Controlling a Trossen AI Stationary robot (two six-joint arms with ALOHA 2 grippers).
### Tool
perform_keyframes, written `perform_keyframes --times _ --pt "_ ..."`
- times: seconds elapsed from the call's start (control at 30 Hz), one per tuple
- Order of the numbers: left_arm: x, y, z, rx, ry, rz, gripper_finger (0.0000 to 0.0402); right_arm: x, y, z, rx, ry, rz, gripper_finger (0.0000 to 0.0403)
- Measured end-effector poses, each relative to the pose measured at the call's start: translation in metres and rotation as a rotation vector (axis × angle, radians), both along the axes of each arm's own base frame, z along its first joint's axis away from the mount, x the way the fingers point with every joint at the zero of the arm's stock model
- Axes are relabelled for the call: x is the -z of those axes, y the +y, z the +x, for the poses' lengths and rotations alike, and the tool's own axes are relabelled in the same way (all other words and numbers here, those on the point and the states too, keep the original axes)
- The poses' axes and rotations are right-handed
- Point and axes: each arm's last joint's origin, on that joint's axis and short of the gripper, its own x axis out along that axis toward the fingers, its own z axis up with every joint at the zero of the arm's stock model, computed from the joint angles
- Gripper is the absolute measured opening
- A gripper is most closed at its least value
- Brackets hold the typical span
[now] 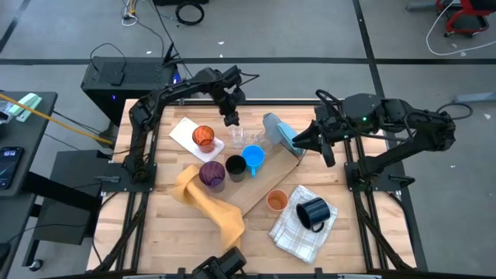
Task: Stack small to large cups/mugs on shelf
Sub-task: Put the transparent mug on the shelf
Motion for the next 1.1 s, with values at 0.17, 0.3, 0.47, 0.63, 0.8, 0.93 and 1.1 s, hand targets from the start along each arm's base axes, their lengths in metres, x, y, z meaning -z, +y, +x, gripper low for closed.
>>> perform_keyframes --times 0.17,0.3,0.47,0.63,0.8,0.93,1.1 --pt "0.0 0.001 0.0 0.025 -0.009 0.017 0.008 -0.004 -0.005 0.002 0.012 -0.041 0.005 0.0084" --pt "0.005 0.008 -0.004 0.008 0.019 0.032 0.0089 -0.004 -0.007 0.002 0.017 -0.046 0.008 0.0084" --pt "0.012 0.014 -0.008 0.014 0.045 0.032 0.0096 -0.005 -0.008 0.003 0.024 -0.06 0.019 0.0084" --pt "0.021 0.017 -0.007 0.032 0.056 0.029 0.0096 -0.006 -0.009 0.003 0.037 -0.061 0.04 0.0084" --pt "0.029 0.017 -0.006 0.058 0.062 0.007 0.0097 -0.006 -0.009 0.003 0.04 -0.062 0.05 0.0084" --pt "0.028 0.017 -0.006 0.082 0.042 0.009 0.0098 -0.006 -0.01 0.003 0.053 -0.062 0.06 0.0084" --pt "0.033 0.019 -0.006 0.08 0.038 -0.016 0.0099 -0.006 -0.015 0.003 0.077 -0.063 0.058 0.0084"
